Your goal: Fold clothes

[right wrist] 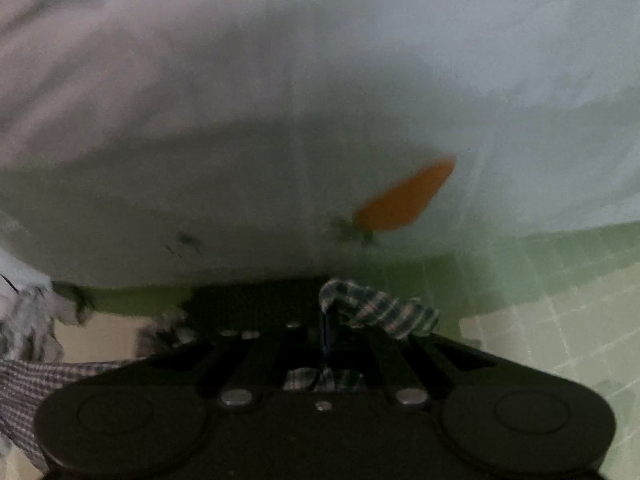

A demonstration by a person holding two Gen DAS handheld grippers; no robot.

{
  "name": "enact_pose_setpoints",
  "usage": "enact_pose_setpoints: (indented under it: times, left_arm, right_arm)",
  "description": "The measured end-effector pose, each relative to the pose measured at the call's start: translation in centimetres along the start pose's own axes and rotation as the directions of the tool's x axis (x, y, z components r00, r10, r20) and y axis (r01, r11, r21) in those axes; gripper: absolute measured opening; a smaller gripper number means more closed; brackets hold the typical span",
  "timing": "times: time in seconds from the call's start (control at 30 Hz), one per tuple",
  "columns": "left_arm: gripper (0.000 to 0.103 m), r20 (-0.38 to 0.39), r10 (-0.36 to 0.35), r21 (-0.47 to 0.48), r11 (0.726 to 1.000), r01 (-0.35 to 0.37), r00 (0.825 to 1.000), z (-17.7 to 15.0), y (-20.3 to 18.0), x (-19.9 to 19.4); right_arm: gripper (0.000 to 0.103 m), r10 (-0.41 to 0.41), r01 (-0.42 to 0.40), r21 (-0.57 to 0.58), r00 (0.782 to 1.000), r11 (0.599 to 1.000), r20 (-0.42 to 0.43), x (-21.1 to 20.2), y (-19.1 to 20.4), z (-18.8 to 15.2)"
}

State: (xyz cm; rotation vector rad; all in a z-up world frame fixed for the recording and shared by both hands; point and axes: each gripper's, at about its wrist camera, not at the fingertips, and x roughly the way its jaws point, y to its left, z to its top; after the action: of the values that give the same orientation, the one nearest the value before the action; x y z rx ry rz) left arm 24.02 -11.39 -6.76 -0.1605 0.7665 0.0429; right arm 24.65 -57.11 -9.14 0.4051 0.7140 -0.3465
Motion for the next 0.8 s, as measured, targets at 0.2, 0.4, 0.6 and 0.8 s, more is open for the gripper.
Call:
enact_pose_setpoints:
  times: [0.2, 0.4, 0.6, 0.8]
  left_arm:
    - [0.008, -0.101, 0.024, -0.008, 1.0, -0.025, 0.995, -2.8, 0.7, 2.7]
    - [0.008, -0.147, 0.034, -0.013, 0.999, -0.036, 0.989, -3.6, 1.0, 4.4]
    - [0.008, -0.119, 0.028, 0.004, 1.0, -0.028, 0.992, -2.5, -0.2, 3.8]
    - [0.008, -0.038, -0.067, 0.065, 0.995, 0.069, 0.997, -1.4, -3.5, -0.1]
  right_arm:
    - [0.001, -0.038, 0.036, -0.022, 0.995, 0.999, -0.09, 4.5, -0.7, -1.6]
    - [0.001, -0.06, 0.058, -0.017, 0.992, 0.998, -0.114, 7.2, -1.0, -1.6]
    - [0.024, -0.03, 0.032, 0.026, 0.997, 0.999, -0.067, 4.3, -2.2, -1.3]
    - [0.04, -0.076, 0.075, 0.057, 0.997, 0.996, 0.017, -3.9, -3.8, -3.3]
